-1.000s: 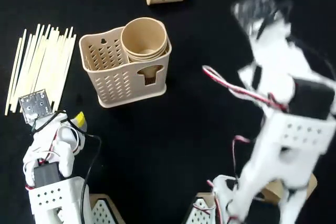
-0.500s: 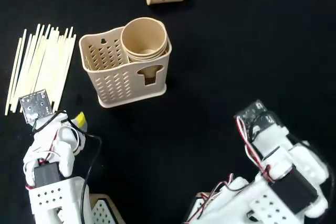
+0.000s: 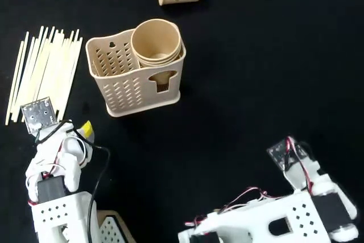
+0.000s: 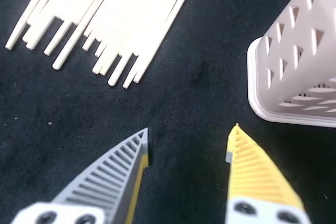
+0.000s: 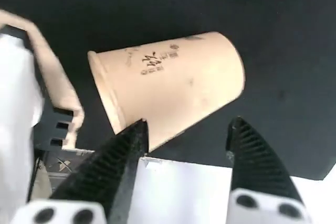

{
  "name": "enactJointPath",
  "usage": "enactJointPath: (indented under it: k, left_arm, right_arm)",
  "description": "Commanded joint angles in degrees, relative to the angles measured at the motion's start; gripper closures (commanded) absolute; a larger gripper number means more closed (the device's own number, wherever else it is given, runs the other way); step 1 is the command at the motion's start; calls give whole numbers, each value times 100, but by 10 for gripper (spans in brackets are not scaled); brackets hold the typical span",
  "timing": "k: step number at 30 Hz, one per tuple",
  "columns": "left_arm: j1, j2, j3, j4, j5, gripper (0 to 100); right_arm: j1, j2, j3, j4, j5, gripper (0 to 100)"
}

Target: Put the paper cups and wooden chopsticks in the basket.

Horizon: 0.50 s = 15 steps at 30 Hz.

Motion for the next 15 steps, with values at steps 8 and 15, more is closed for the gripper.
enactJointPath:
  k: [8,15]
  left_arm:
    - [66,-53,-31,-97,0,762]
    - [215,-53,4,-105,0,762]
  right_arm:
    - [141,163,13,158,149,743]
    - [-53,154,-1235,1336,105,743]
